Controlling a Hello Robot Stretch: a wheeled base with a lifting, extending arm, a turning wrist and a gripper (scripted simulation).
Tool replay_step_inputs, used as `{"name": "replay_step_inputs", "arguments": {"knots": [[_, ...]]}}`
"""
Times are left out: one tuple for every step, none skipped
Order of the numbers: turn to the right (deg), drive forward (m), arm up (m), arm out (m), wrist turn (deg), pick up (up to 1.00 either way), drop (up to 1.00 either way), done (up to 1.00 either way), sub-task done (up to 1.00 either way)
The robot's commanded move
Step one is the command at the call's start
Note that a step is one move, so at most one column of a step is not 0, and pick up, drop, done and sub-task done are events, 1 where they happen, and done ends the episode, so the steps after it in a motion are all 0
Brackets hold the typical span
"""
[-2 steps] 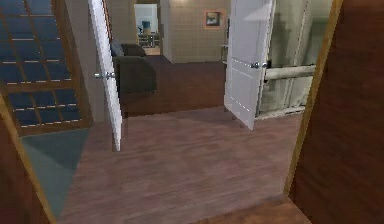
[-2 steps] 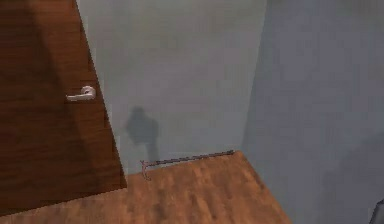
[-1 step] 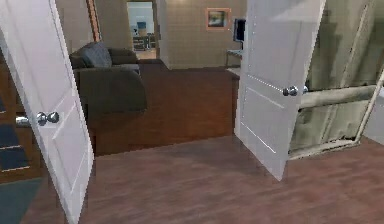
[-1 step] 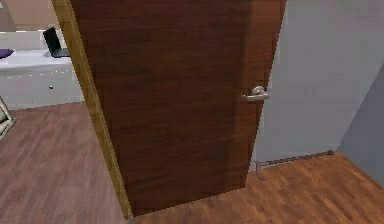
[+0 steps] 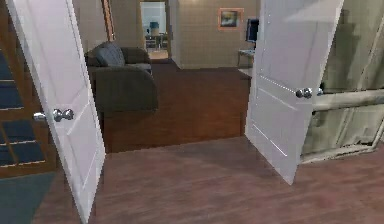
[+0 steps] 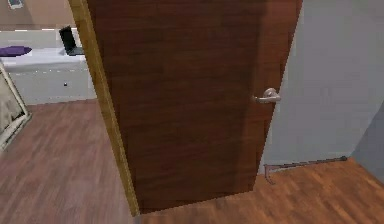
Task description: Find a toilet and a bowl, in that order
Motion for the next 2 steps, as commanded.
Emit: {"name": "replay_step_inputs", "arguments": {"knots": [[0.0,1.00,0.00,0.00,0.0,0.00,0.00,0.00,0.00],[0.0,1.00,0.00,0.00,0.0,0.00,0.00,0.00,0.00]]}}
